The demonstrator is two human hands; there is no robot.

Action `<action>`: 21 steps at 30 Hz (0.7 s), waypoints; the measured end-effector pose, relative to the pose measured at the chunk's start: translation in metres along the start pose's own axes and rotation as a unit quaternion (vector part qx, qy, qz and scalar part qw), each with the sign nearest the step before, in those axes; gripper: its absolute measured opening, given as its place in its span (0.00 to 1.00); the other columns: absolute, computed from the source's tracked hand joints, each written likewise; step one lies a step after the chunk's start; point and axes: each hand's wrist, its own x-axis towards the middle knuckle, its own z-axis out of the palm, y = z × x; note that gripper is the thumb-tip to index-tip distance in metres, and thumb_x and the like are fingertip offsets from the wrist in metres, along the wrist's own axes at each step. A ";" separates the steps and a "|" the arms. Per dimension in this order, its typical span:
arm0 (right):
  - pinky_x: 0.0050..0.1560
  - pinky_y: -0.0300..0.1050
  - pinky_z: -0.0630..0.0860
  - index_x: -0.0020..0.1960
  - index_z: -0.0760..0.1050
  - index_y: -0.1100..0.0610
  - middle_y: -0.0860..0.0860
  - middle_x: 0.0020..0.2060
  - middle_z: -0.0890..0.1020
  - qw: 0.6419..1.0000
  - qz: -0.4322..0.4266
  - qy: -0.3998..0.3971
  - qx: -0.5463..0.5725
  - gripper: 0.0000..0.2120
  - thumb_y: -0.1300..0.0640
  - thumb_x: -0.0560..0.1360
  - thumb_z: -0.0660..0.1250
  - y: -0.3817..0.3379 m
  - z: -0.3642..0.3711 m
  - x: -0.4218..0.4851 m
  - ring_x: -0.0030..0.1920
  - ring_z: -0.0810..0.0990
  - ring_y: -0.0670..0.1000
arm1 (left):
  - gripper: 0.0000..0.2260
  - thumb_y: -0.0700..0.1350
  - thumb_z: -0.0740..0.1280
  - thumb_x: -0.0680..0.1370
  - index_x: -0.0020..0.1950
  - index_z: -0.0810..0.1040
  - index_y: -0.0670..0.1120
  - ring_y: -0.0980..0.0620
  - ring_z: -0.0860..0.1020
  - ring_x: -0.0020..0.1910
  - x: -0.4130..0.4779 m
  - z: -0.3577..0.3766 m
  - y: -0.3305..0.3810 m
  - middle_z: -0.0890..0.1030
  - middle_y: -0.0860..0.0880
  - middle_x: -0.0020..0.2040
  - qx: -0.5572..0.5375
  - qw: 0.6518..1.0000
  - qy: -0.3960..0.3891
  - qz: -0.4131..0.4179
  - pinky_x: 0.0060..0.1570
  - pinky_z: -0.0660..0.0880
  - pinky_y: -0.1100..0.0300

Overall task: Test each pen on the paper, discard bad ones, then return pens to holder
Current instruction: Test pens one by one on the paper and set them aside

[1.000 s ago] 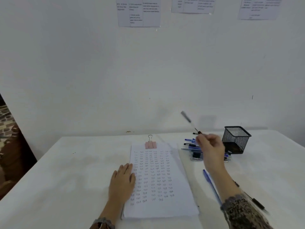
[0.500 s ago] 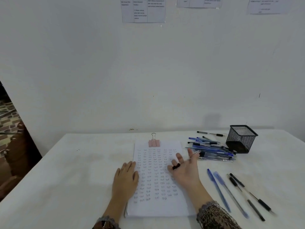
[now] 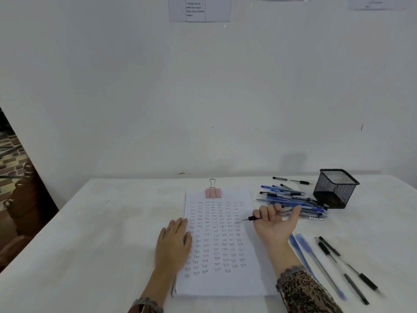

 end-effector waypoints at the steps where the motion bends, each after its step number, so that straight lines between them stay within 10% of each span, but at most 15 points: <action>1: 0.25 0.39 0.55 0.33 0.72 0.52 0.46 0.19 0.59 1.000 0.001 -0.004 -0.010 0.21 0.34 0.63 0.65 0.000 0.002 0.003 0.19 0.56 0.47 | 0.30 0.55 0.40 0.73 0.75 0.55 0.49 0.54 0.52 0.75 0.000 0.000 0.000 0.58 0.53 0.75 0.002 1.000 0.001 -0.001 0.73 0.46 0.57; 5: 0.25 0.35 0.71 0.49 0.75 0.56 0.48 0.27 0.75 0.995 0.026 -0.005 -0.091 0.16 0.48 0.81 0.53 0.002 0.004 0.029 0.26 0.72 0.45 | 0.36 0.59 0.33 0.69 0.75 0.55 0.50 0.54 0.51 0.75 0.000 0.000 -0.001 0.57 0.53 0.75 0.014 1.000 0.006 0.000 0.72 0.45 0.58; 8: 0.37 0.41 0.77 0.51 0.76 0.57 0.53 0.34 0.83 0.975 0.043 -0.017 -0.217 0.27 0.40 0.80 0.45 0.002 0.006 0.046 0.34 0.78 0.50 | 0.39 0.60 0.32 0.67 0.74 0.56 0.50 0.54 0.53 0.75 0.000 0.000 -0.001 0.59 0.53 0.75 0.007 1.000 0.017 0.004 0.72 0.46 0.58; 11: 0.36 0.38 0.81 0.47 0.75 0.61 0.55 0.33 0.84 0.961 0.037 -0.033 -0.271 0.18 0.48 0.80 0.54 0.001 0.010 0.056 0.33 0.84 0.49 | 0.40 0.60 0.33 0.66 0.74 0.59 0.49 0.53 0.55 0.74 0.001 0.000 -0.001 0.61 0.53 0.74 -0.004 1.000 0.025 0.009 0.72 0.47 0.58; 15: 0.32 0.34 0.79 0.41 0.72 0.61 0.55 0.30 0.82 0.936 0.021 -0.056 -0.346 0.09 0.73 0.73 0.63 0.001 0.010 0.074 0.31 0.83 0.49 | 0.32 0.57 0.39 0.72 0.74 0.58 0.50 0.55 0.53 0.74 0.003 -0.003 0.001 0.59 0.54 0.74 -0.006 1.000 0.010 0.001 0.72 0.46 0.59; 21: 0.25 0.36 0.68 0.35 0.67 0.57 0.49 0.22 0.72 0.823 -0.069 -0.086 -0.557 0.15 0.73 0.73 0.65 0.010 0.000 0.082 0.22 0.70 0.45 | 0.29 0.55 0.42 0.74 0.74 0.55 0.52 0.57 0.50 0.75 0.003 -0.005 0.002 0.56 0.56 0.75 0.001 1.000 -0.007 -0.007 0.72 0.44 0.59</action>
